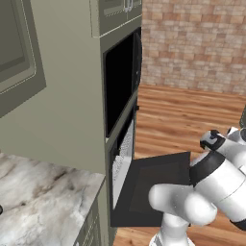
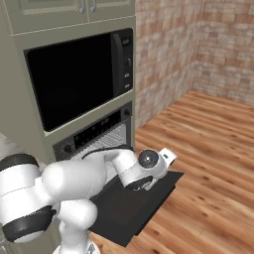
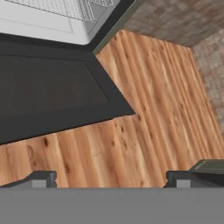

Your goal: Place the fish on the top rack of the oven, and slide the tray back inside. Close the oven door.

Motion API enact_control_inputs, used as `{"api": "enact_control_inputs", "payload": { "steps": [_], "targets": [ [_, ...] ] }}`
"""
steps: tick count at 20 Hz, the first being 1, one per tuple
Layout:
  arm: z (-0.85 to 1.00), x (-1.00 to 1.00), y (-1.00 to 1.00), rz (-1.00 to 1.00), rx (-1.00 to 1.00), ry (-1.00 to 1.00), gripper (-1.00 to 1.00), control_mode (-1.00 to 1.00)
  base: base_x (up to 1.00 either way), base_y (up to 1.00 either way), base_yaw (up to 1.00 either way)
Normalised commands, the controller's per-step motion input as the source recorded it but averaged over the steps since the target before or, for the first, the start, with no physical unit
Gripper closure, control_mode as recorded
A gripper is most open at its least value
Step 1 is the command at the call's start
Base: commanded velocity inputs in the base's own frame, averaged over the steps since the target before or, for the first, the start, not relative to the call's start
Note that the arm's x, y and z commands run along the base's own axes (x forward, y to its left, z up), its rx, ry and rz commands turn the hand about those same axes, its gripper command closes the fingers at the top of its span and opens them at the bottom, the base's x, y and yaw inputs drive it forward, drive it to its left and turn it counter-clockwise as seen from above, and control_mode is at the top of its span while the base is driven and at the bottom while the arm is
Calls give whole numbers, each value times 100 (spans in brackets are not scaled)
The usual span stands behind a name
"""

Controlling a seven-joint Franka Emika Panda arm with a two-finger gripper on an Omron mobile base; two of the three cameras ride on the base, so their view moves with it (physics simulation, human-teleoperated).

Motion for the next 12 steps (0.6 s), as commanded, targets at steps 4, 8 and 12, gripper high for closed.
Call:
{"api": "enact_control_inputs", "payload": {
  "steps": [4,8,12],
  "targets": [
    [-22,-4,-100,0,4,-2,-100,-100,0,0,0],
    [-68,0,-75,0,11,-19,-100,-100,0,0,0],
    [-75,0,-59,4,17,-19,-100,-100,0,0,0]
  ]
}}
